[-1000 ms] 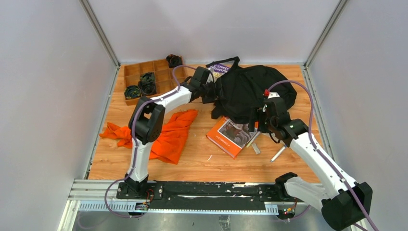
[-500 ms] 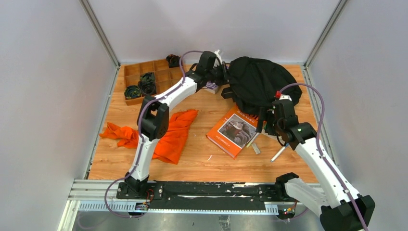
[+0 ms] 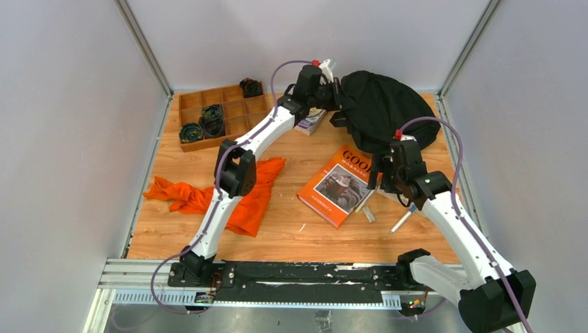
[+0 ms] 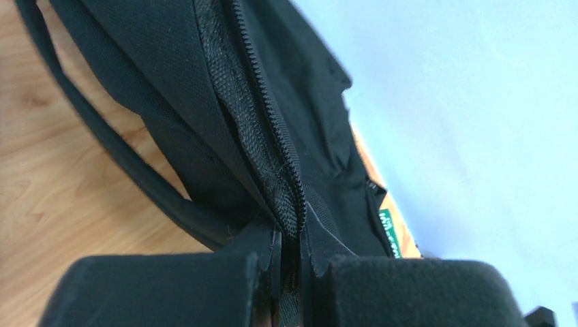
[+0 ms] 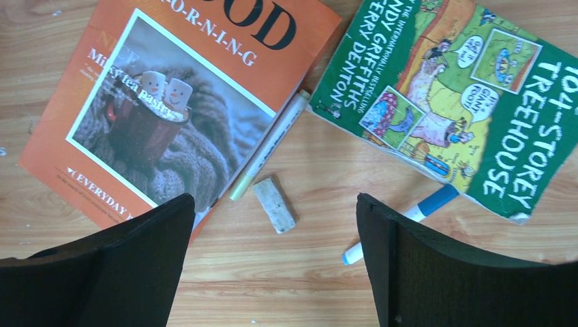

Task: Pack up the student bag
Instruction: Adjust the student bag at the center of the board.

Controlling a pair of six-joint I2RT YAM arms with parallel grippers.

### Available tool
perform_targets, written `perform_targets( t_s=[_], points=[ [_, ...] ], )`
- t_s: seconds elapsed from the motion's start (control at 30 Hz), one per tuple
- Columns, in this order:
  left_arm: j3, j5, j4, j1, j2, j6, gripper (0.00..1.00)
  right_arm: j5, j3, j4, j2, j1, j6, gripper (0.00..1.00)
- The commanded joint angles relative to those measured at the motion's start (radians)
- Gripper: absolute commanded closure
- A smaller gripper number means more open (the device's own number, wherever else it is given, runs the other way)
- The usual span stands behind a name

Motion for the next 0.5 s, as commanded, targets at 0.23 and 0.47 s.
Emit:
perform_targets(
  t_s=[0.23, 0.47],
  points=[
    [-0.086, -0.103, -0.03, 0.019, -0.025, 0.077, 1.0, -0.082, -0.046, 0.06, 0.024, -0.015, 0.07, 0.09],
    [-0.038, -0.092, -0.143, 0.043, -0.03, 0.046, 0.06, -0.2, -0.093, 0.074, 0.012, -0.015, 0.133, 0.09]
  ],
)
